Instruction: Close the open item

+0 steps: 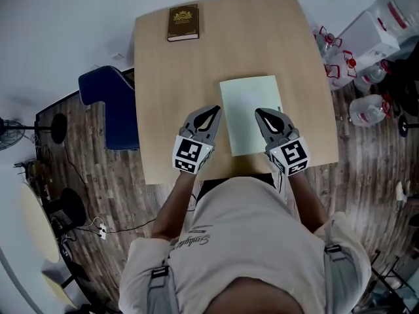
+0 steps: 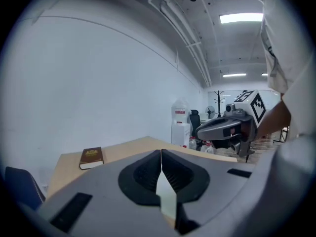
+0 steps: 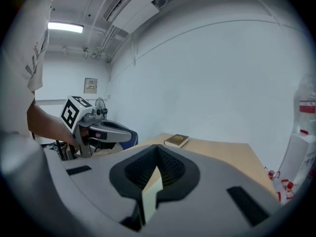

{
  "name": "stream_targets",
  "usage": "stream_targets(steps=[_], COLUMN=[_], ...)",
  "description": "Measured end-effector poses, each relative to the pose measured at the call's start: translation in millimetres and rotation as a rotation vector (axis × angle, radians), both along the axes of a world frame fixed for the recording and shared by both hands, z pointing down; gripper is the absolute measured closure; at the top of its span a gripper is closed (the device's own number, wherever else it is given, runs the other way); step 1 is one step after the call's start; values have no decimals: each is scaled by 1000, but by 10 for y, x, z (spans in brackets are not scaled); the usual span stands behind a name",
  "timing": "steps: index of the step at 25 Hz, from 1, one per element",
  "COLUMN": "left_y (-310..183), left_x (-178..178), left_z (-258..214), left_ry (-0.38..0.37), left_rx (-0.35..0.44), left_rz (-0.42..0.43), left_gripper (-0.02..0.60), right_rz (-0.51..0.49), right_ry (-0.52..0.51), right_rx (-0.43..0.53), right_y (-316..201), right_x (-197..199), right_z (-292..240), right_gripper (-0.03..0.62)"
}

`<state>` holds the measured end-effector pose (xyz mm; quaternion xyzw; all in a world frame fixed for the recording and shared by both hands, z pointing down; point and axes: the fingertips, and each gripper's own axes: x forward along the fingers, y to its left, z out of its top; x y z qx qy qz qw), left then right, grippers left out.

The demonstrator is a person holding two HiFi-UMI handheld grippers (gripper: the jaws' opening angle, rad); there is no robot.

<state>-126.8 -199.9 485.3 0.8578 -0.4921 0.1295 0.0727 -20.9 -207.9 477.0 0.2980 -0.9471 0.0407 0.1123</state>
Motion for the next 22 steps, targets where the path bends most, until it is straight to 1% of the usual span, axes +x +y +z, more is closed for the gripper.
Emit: stream_targets(steps=[2,5,9,15,18,22], left_y=[-12,-11,-63,-91,-116,-113], left_x=[-130,-300,-478,-702,-768,-790], left_z=[-158,-362,-639,-992,-1134,-1231], left_ry=[31,43,69,76,74,60], left_rx=[27,53,102,187,222,247], left_rz=[-30,-66,-83,-118,-131,-136], left_gripper=[566,566,566,566,566,566], right_rz=[-18,-40,-52,-37,-36,-23], right_ry=[-9,-32,-50,-69,-61,-65], right_rx=[37,87,162,248,298,321], right_y=[-46,-92,-181,-231,-263,-258], right_x=[-126,-283,-424,-455,-455,-441], right_z=[-178,-448,-752,-1098,-1213,-1303], right_gripper=[605,605,605,605,605,605])
